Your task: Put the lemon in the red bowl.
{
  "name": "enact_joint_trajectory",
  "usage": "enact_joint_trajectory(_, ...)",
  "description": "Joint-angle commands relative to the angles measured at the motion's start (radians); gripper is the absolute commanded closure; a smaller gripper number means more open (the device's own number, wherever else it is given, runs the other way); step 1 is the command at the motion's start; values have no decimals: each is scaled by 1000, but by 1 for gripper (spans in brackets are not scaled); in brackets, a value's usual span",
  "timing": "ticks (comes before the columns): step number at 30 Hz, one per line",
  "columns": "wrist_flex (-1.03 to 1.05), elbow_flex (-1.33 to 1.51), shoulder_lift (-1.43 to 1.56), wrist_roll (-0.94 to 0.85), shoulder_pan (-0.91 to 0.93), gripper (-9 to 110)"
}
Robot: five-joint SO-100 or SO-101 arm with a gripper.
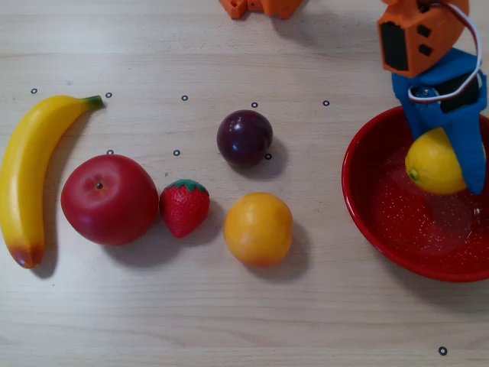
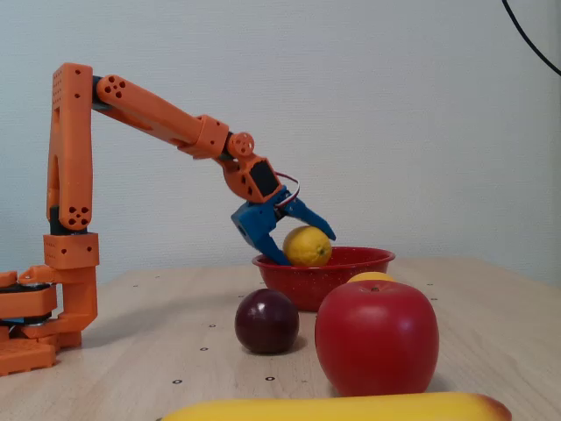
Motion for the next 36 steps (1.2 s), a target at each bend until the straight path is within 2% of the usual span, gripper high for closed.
enact_joint_trajectory(1,31,-161,44,-40,0,67)
enact_joint_trajectory(7,152,-268,64,-63,-17,66)
enact_joint_trajectory(9,186,-295,81,-72,-29,70)
enact_joint_trajectory(16,278,-347,207,-89,-110,101)
enact_joint_trajectory(26,402,-179,491,-38,-299,101)
enact_joint_trajectory(36,330,330,959,97,-522,101)
